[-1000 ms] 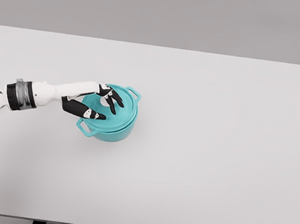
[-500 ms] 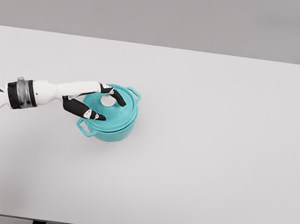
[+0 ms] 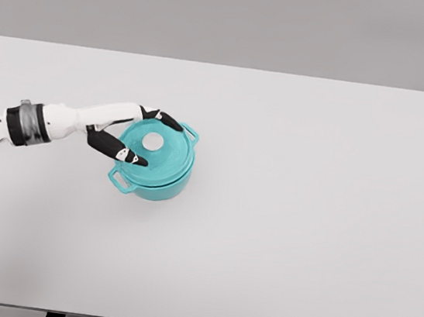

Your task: Cover the pot with left arm

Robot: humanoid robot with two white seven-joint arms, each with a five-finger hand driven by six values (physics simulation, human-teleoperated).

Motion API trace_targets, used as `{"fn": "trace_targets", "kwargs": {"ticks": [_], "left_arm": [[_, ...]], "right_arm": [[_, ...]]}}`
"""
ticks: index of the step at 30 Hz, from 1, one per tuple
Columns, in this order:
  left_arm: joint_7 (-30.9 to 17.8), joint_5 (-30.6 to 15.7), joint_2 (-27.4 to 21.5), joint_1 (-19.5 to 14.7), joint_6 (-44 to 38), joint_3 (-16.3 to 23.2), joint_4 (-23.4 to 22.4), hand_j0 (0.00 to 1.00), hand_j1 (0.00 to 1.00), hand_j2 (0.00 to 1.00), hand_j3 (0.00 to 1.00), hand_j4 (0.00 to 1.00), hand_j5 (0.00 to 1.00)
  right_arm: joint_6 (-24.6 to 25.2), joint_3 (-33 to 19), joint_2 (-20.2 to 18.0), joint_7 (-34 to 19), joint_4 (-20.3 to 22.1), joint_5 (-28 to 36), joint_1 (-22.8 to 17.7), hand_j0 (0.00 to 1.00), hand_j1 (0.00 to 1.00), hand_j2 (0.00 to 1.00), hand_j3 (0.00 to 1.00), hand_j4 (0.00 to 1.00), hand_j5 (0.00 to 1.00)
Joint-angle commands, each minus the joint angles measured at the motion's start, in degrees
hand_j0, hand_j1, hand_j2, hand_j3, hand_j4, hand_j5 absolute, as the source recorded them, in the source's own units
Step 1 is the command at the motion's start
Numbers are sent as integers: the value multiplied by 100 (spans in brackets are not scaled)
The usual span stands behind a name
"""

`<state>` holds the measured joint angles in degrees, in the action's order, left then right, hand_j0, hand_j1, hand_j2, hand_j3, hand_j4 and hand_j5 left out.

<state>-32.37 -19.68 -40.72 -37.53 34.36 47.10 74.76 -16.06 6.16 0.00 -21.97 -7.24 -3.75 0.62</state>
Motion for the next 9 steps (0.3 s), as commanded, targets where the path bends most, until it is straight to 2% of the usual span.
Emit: {"fn": "trace_targets", "kwargs": {"ticks": [1, 3, 4, 6, 8, 9], "left_arm": [[-6, -238, -59, 0, 18, -7, 179, 100, 100, 100, 100, 100, 100], [-32, -660, -735, 44, 27, -166, 531, 100, 100, 100, 100, 100, 100], [-24, -678, -1140, 88, 27, -367, 663, 100, 100, 100, 100, 100, 100], [-24, -678, -1694, 457, 45, -1044, 611, 100, 100, 100, 100, 100, 100], [-15, -669, -1755, 686, 45, -1317, 461, 100, 100, 100, 100, 100, 100], [-6, -669, -1755, 703, 36, -1317, 408, 100, 100, 100, 100, 100, 100]], "right_arm": [[-3, -1, 0, 0, -5, -3, 0, 100, 100, 100, 100, 100, 100], [-3, -1, 0, -9, 3, -3, 0, 100, 100, 100, 100, 100, 100], [-3, -1, 0, -9, -5, -3, 0, 100, 100, 100, 100, 100, 100], [-3, -1, 0, 0, -5, -3, 0, 100, 100, 100, 100, 100, 100], [-3, -1, 0, 0, -5, -3, 0, 100, 100, 100, 100, 100, 100], [-3, -1, 0, 0, 4, -3, 0, 100, 100, 100, 100, 100, 100]]}}
